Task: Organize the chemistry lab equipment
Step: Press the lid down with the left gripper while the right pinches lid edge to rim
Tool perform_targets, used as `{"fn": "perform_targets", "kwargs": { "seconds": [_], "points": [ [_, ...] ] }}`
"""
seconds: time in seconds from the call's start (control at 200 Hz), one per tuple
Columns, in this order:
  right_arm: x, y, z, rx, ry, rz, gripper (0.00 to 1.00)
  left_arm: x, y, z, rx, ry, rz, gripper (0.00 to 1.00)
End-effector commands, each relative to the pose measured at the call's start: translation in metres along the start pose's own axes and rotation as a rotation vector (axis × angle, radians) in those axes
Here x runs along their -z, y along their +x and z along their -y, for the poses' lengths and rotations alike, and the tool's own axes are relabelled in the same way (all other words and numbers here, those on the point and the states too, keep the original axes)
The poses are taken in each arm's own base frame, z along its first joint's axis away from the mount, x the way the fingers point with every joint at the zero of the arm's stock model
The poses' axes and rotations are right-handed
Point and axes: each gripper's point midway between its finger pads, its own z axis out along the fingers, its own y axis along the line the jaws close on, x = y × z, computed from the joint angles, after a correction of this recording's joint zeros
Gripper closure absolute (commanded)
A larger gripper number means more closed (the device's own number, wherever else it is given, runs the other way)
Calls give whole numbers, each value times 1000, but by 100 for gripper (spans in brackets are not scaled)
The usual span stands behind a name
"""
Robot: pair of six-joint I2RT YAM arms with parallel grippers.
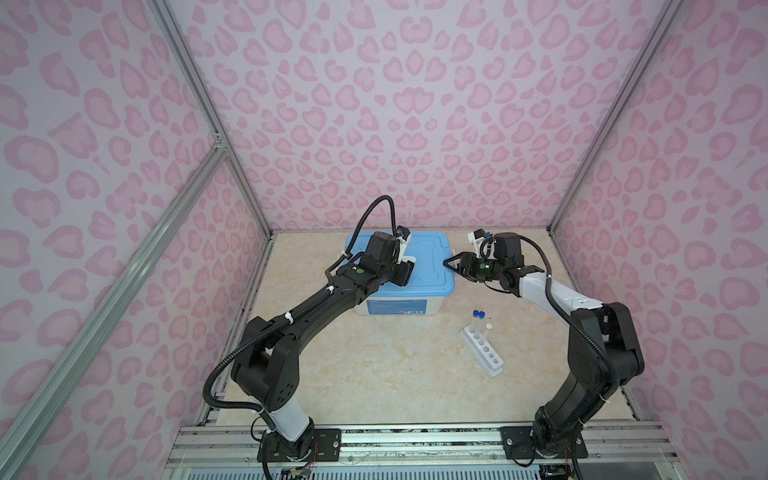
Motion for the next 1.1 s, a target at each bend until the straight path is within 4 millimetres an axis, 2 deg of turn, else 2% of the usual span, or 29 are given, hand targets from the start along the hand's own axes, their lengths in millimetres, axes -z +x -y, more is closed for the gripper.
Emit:
{"fn": "perform_targets", "kwargs": {
  "seconds": [0.0,0.22,1.095],
  "points": [
    [0,9,10,-5,59,-29,51,-3,-2,0,-9,-1,15,34],
    [0,12,13,23,120,-51,55,-6,2,1,-3,4,6,34],
    [-3,23,19,107,271,-119,60,-2,-4,1,-9,2,27,34]
  ]
}}
